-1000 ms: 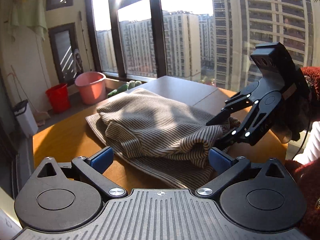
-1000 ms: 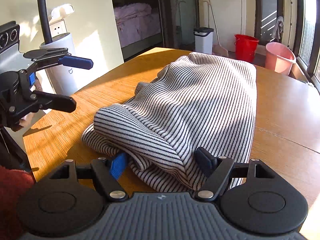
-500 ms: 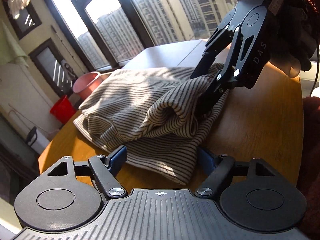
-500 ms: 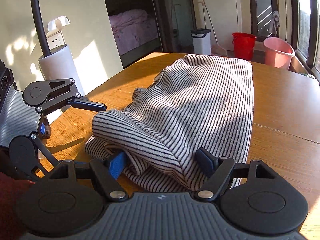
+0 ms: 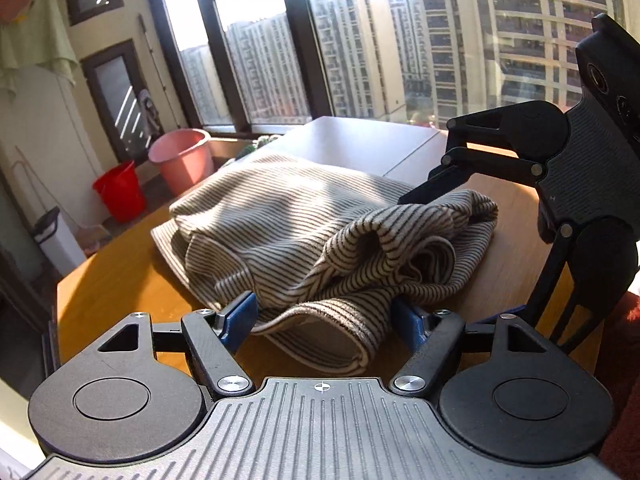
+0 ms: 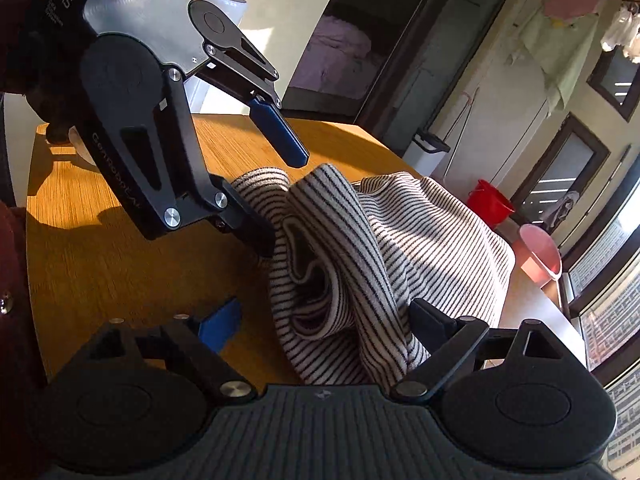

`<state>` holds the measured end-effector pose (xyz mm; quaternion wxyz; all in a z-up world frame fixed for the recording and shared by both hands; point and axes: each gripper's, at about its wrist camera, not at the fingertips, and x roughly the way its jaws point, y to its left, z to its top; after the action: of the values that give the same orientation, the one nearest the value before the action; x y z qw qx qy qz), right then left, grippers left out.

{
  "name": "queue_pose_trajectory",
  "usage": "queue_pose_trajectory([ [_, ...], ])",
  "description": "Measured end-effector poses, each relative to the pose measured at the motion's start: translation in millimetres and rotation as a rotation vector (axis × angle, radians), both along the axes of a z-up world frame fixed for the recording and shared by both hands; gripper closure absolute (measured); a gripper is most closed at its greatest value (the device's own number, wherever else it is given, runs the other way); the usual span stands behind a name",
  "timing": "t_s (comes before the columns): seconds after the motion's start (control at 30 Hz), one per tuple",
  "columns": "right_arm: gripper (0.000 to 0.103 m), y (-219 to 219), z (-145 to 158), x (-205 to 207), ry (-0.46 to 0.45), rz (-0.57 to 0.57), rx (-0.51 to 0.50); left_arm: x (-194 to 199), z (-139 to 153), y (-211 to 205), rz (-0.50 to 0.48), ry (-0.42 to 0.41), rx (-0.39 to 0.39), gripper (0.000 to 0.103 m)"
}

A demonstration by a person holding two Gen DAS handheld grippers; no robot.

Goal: Fold clothes

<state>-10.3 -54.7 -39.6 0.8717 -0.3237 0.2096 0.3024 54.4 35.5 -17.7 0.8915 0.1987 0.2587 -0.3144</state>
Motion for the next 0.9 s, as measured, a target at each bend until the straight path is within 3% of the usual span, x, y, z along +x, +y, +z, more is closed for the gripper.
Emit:
queue_pose_trajectory([
  [0.1,0.013,7.9,0.2,7.1,-0.009,-0.020,-0.017,8.5,5.6,6.3,0.021,0.061,-0.109,0.024],
  [0.17,0.037,0.9,5.4,25.1,0.086,-0.091,0.064,13.8,8.6,9.9,0.038,0.081,-0.164,0.024],
  [0.23,0.047,-12.3,13.2,45.5,0.209,-0.162,0.182,12.8,13.8,14.3,0.044,0.071,-0.195,0.023],
  [0.33,0.051,-40.7,25.6,69.8,0.387,-0.227,0.378,3.2,23.5,22.8,0.020,0.008,-0.182,0.010],
  [0.43,0.051,-52.7,25.1,79.2,0.460,-0.241,0.452,-12.3,26.2,27.2,-0.036,-0.070,-0.106,0.007],
  [0.63,0.051,-61.3,23.3,73.9,0.474,-0.222,0.459,-16.4,3.2,0.2,-0.131,-0.164,0.104,0.004],
  [0.77,0.051,-56.8,27.3,66.5,0.432,-0.185,0.400,0.5,-12.4,-26.2,-0.202,-0.181,0.143,0.005],
  [0.87,0.051,-56.3,30.5,62.7,0.361,-0.182,0.322,10.2,-17.7,-38.2,-0.240,-0.176,0.140,0.020],
  [0.9,0.050,-56.0,31.1,58.6,0.320,-0.178,0.280,12.9,-19.1,-41.6,-0.252,-0.173,0.138,0.033],
])
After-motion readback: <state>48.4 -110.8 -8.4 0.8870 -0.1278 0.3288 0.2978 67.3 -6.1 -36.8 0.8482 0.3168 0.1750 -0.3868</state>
